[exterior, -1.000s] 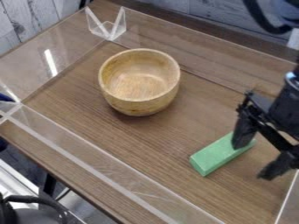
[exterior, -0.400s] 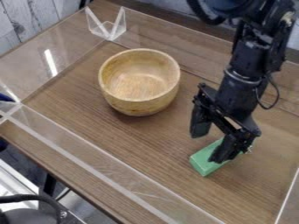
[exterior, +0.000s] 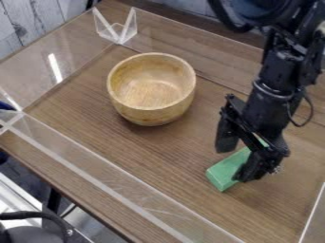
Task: Put the green block in the brown bowl
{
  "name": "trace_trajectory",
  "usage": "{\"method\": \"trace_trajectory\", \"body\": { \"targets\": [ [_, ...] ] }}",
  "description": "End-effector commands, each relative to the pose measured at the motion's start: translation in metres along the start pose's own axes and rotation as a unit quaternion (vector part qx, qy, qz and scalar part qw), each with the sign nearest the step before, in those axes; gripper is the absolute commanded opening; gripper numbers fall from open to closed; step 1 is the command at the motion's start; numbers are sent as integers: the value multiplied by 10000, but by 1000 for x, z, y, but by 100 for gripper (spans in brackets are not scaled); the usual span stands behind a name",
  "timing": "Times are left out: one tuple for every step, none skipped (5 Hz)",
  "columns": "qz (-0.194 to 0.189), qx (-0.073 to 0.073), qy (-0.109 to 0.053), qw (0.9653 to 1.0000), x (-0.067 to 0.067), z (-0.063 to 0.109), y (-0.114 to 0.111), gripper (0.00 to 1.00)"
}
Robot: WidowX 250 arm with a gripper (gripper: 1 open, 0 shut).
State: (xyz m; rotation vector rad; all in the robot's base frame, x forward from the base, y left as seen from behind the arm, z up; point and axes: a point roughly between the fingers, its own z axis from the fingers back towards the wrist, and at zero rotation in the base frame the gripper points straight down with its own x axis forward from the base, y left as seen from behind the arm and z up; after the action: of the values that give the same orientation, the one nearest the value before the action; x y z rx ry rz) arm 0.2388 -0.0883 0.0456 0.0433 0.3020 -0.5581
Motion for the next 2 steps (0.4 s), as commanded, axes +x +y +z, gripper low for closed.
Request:
{"method": "trace_trajectory", "body": {
  "targets": [
    [57, 14, -451, 9990, 1, 6, -1, 100],
    [136, -13, -612, 9980, -1, 2, -3, 100]
  ]
}}
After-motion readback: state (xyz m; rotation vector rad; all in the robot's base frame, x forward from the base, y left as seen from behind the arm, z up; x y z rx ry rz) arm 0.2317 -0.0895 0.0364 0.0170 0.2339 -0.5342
